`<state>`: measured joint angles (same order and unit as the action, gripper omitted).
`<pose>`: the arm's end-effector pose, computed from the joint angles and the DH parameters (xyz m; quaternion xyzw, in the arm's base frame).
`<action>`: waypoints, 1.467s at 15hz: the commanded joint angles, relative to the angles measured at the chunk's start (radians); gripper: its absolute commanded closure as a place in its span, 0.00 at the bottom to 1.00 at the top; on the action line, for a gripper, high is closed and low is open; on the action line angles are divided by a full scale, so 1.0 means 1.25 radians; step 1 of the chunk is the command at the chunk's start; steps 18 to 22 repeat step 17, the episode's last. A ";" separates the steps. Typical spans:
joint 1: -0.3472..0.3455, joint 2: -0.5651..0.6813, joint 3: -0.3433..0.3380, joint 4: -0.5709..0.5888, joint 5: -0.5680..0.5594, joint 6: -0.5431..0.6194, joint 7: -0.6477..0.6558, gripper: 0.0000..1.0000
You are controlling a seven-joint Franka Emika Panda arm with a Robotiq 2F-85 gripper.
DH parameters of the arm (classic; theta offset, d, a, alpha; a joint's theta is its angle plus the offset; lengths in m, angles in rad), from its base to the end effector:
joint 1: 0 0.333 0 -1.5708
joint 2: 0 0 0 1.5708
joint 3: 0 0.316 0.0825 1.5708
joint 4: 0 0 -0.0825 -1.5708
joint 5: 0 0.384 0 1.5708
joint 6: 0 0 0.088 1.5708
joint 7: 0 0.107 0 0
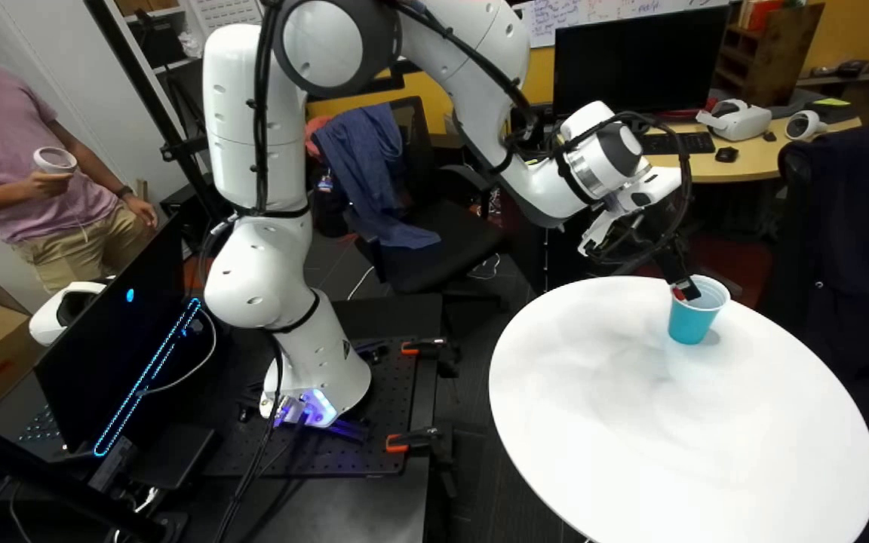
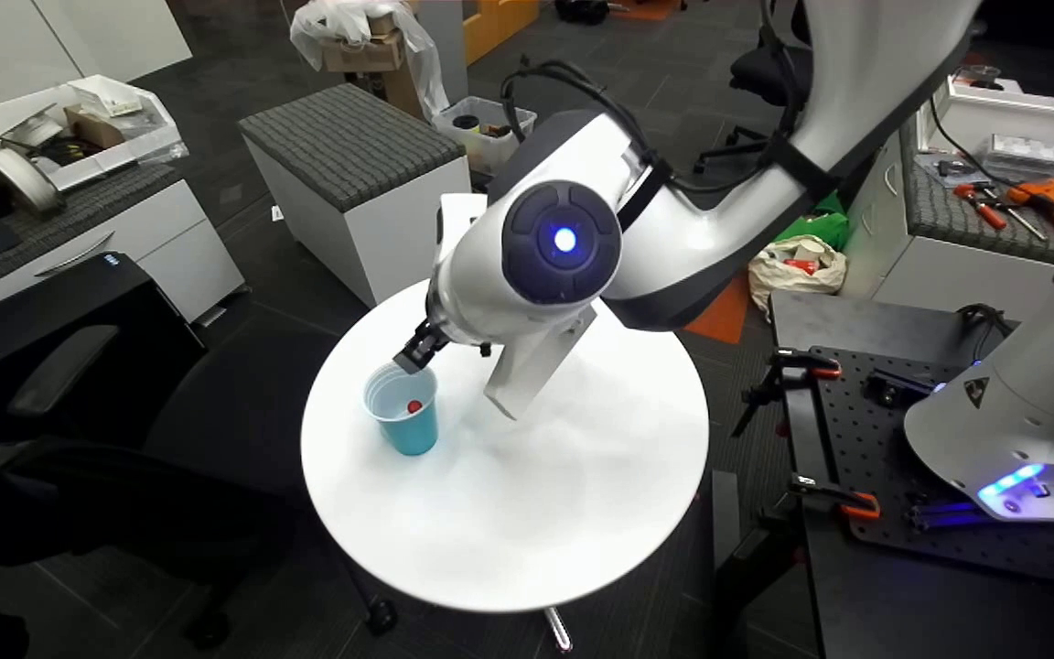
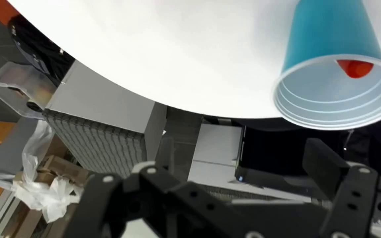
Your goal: Put the marker in the cup
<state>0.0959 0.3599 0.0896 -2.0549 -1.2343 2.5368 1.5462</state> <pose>0.5880 0.1200 0.2681 0.9222 -0.1652 0.2994 0.1806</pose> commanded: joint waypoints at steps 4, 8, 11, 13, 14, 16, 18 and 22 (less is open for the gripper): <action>-0.120 -0.206 0.013 -0.204 0.347 0.035 -0.419 0.00; -0.145 -0.295 -0.045 -0.281 0.528 0.026 -0.682 0.00; -0.131 -0.272 -0.074 -0.256 0.555 0.008 -0.722 0.00; -0.137 -0.285 -0.086 -0.262 0.565 0.007 -0.747 0.00; -0.135 -0.282 -0.086 -0.261 0.565 0.007 -0.746 0.00; -0.125 -0.276 -0.084 -0.260 0.565 0.007 -0.741 0.00; -0.124 -0.275 -0.084 -0.260 0.565 0.007 -0.738 0.00; -0.124 -0.275 -0.084 -0.260 0.565 0.007 -0.738 0.00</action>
